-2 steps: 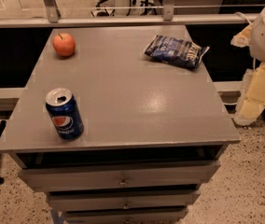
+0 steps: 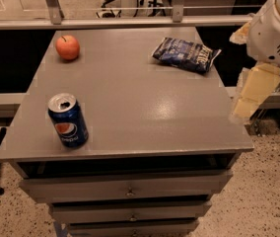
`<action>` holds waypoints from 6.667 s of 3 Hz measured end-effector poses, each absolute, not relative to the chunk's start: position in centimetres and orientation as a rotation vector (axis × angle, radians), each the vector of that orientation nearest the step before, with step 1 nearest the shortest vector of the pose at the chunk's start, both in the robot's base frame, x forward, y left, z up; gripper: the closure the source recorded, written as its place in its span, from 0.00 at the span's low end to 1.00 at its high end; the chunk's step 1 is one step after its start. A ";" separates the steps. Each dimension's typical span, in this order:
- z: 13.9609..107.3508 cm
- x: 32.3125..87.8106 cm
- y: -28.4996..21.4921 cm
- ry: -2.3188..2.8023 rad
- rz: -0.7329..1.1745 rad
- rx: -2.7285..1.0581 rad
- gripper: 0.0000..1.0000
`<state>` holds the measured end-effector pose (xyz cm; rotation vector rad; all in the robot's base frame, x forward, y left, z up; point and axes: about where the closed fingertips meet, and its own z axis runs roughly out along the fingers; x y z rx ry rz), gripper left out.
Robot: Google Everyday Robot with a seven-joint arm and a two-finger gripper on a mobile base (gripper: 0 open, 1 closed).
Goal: Move apple near blue chip bag
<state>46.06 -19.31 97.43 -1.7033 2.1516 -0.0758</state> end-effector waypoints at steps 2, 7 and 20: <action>95.4 55.8 -8.3 1.903 0.112 -1.647 0.00; 93.7 72.6 8.9 1.670 0.432 -1.313 0.00; 87.8 69.9 -17.0 1.924 0.328 -0.852 1.00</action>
Offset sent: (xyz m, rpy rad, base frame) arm 0.1331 0.1544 -0.0271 0.3330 -0.1379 0.1611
